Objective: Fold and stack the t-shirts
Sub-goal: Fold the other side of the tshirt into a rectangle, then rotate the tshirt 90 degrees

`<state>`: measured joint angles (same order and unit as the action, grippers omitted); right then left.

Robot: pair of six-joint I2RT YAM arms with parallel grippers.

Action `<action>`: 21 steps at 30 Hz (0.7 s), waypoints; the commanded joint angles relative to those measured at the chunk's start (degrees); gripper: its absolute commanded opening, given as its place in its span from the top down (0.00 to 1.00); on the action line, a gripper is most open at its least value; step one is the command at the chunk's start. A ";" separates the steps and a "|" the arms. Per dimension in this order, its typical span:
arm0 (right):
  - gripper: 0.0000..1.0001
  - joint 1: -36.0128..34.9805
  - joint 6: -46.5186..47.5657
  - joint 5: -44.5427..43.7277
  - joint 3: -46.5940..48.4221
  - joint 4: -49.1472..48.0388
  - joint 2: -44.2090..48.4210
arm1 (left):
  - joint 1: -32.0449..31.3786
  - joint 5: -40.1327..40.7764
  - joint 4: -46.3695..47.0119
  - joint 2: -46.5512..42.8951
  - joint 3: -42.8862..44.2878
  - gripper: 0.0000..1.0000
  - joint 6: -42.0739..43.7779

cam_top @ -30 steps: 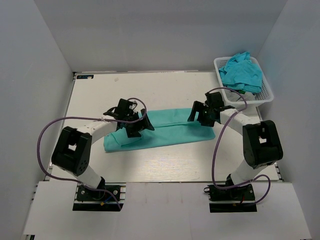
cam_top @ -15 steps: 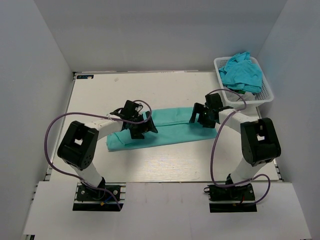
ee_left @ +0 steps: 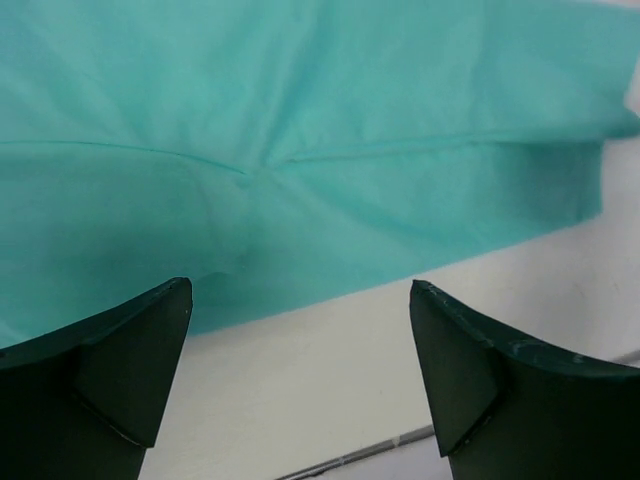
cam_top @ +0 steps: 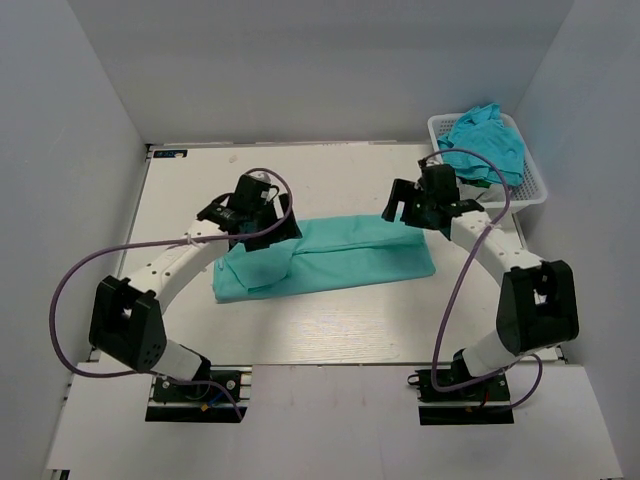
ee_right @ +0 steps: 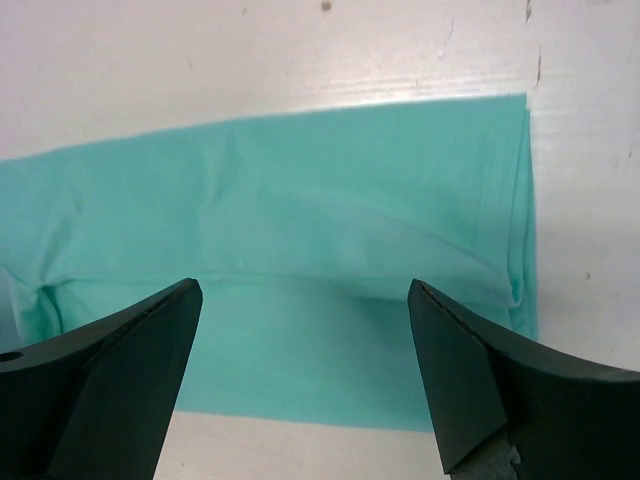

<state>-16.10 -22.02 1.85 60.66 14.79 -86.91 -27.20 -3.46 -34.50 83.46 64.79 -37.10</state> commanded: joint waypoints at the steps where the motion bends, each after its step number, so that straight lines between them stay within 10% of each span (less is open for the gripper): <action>1: 0.10 0.36 1.89 -1.58 3.67 0.33 -4.21 | 1.27 14.92 -10.04 1.43 1.12 0.00 -5.67; 14: 0.10 0.19 0.05 1.13 1.57 1.47 -15.39 | 8.82 13.22 -10.32 16.90 1.20 0.00 -18.36; 21: 0.10 -4.45 0.75 6.50 -11.51 2.69 -5.31 | 12.00 18.39 -10.94 37.71 23.33 0.00 -10.11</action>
<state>-17.37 -21.91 4.25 54.43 12.49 -96.03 -16.34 10.57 -48.80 114.48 81.14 -50.78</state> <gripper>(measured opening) 0.896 0.995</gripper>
